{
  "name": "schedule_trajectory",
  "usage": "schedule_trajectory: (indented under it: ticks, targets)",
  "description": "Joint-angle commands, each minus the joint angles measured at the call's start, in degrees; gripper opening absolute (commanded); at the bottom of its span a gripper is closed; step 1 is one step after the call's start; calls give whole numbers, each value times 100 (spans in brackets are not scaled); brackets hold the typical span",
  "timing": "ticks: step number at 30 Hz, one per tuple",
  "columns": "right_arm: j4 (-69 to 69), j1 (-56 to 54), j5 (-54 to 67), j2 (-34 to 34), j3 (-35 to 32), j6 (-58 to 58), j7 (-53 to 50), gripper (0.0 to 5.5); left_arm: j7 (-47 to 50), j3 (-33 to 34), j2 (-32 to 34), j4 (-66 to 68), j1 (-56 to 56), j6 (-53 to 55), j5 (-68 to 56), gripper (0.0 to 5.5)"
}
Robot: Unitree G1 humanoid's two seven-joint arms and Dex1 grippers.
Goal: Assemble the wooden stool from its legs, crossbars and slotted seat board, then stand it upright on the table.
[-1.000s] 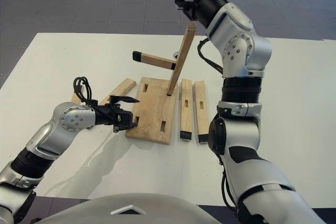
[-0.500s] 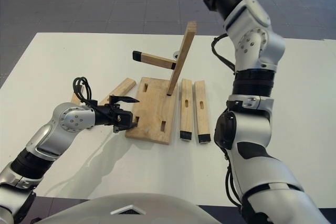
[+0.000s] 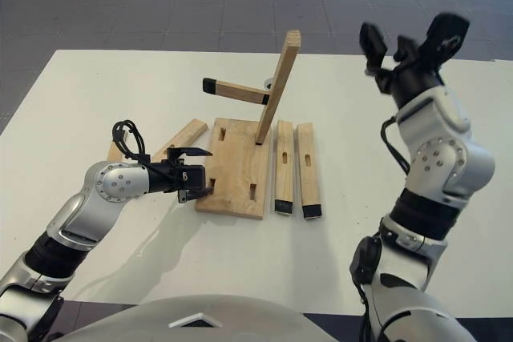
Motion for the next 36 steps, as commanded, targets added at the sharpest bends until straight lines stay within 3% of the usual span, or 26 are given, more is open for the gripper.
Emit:
schedule_trajectory:
  ticks: [1, 11, 19, 26, 29, 36]
  targets:
    - [-522, 1050, -55, -111, 398, 369, 186, 434, -119, -134, -106, -178, 7, 335, -81, 409]
    - [-1116, 2703, -303, 59, 1159, 270, 474, 434, 107, 82, 25, -219, 7, 300, -71, 409]
    - [-1817, 3386, -781, 185, 1726, 116, 187, 434, 741, 992, -750, -709, 27, 611, -1128, 409]
    - [-2325, 3849, -1962, -27, 2689, 230, -408, 434, 1487, 1448, -806, -306, -304, 525, -1101, 409]
    - [-2528, 3976, -2129, 111, 2893, 483, -585, 390, 1556, 1406, -789, -269, -312, 487, -1097, 409]
    - [-2627, 4139, -2600, 406, 2705, 1109, -1134, 256, 1724, 1407, -750, -142, -388, 420, -1013, 409]
